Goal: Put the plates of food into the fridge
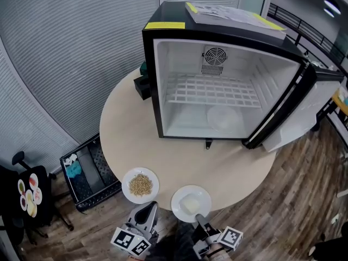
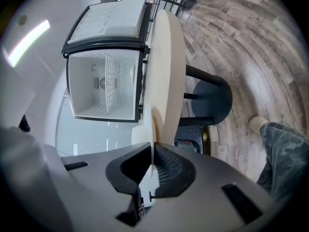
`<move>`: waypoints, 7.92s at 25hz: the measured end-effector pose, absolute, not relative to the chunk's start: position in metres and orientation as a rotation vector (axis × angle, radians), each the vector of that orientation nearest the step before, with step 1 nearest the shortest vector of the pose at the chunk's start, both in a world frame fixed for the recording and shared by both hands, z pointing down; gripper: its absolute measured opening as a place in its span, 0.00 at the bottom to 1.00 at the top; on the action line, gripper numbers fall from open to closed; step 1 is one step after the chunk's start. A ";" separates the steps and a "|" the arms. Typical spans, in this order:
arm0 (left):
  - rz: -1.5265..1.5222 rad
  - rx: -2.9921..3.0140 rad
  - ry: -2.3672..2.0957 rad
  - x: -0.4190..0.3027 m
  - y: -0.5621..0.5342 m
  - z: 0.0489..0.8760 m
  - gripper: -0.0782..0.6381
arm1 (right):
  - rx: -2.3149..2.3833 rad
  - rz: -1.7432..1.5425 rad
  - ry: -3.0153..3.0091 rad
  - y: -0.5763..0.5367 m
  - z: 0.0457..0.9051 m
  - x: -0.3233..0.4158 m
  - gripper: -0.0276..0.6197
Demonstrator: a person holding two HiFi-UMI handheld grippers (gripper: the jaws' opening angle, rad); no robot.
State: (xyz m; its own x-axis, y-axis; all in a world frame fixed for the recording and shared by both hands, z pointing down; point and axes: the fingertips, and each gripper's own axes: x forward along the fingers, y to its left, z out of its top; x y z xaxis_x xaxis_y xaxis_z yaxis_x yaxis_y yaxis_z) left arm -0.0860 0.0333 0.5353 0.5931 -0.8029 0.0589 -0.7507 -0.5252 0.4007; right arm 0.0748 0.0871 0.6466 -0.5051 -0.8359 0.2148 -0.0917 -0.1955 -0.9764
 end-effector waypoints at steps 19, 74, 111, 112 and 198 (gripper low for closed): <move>-0.280 2.489 -1.357 -0.075 -0.070 0.474 0.12 | -1.031 -1.721 1.559 -0.025 0.577 0.093 0.07; -0.386 2.435 -1.530 -0.125 -0.310 0.474 0.12 | -1.892 -1.444 1.970 -0.292 0.569 0.083 0.15; -0.351 2.515 -1.419 -0.110 -0.248 0.427 0.12 | -2.008 -0.454 2.587 -0.217 0.451 0.085 0.12; -0.351 2.520 -1.412 -0.109 -0.244 0.424 0.12 | -2.002 -0.452 2.582 -0.213 0.448 0.086 0.09; -0.312 2.570 -1.517 -0.244 -0.008 0.498 0.12 | -1.174 -1.845 1.832 0.048 0.639 -0.152 0.26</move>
State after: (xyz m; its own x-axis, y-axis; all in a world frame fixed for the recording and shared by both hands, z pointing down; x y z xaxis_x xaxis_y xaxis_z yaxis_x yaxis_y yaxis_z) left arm -0.2442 -0.0082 0.4979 0.4700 -0.8762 -0.1064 -0.8471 -0.4816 0.2248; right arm -0.1525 0.0479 0.6386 -0.6268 -0.7017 0.3386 -0.3337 -0.1510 -0.9305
